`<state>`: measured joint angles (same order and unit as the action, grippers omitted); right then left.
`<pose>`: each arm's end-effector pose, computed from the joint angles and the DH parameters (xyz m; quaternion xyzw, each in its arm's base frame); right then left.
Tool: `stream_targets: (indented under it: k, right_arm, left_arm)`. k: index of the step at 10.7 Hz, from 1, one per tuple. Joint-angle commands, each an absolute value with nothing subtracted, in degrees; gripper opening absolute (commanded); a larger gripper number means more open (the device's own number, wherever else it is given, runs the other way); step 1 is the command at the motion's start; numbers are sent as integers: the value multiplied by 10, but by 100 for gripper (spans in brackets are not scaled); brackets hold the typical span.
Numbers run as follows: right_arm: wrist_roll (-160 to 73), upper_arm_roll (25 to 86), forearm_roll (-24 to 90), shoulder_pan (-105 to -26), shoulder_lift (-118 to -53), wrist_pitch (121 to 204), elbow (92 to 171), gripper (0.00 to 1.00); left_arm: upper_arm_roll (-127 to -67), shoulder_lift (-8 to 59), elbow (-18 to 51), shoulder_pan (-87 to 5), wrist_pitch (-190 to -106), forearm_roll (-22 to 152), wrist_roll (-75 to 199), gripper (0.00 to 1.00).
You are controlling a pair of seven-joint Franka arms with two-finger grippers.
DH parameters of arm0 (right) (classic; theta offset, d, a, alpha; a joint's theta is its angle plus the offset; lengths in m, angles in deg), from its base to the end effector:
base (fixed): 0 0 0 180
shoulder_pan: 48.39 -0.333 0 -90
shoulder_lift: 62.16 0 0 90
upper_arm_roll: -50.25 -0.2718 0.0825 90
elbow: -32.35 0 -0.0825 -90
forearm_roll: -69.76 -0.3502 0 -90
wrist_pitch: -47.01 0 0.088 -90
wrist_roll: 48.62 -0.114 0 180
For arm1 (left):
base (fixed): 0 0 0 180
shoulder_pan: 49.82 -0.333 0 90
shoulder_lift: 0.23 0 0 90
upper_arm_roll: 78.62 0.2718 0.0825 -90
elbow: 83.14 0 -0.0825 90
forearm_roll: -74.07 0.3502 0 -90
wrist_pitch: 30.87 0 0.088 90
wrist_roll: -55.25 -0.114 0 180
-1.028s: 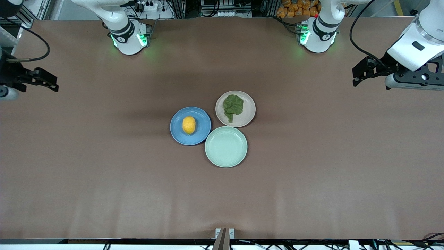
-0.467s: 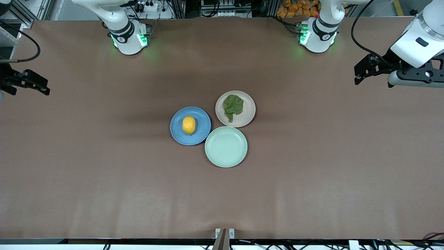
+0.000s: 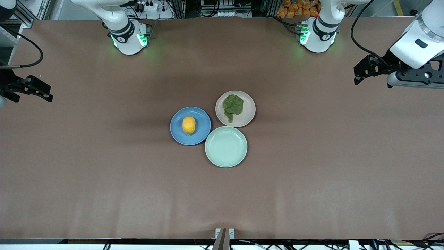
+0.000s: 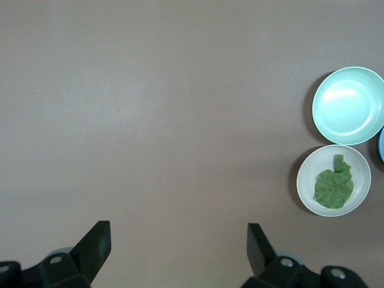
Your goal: Place lemon and lettuce in plates
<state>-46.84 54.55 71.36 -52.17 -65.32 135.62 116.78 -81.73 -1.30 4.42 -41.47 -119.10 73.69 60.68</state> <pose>0.5337 -0.0070 0.5847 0.9998 0.0106 0.0087 0.0162 0.5029 -0.1030 0.5988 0.9985 -0.0527 0.0146 0.0050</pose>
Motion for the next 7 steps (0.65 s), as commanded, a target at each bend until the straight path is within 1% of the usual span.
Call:
stream_targets:
  k: [1,4,7]
  right_arm:
    - [-463,553,696,-526,-662,1325,1143,100]
    - [-463,556,688,-525,-661,1298,1141,100]
    - [-463,556,688,-525,-661,1296,1137,100]
  left_arm:
    - [-817,-11,36,-416,-1181,739,590,100]
    - [-817,-10,36,-416,-1181,742,589,100]
    - [-818,-9,36,-411,-1181,742,590,100]
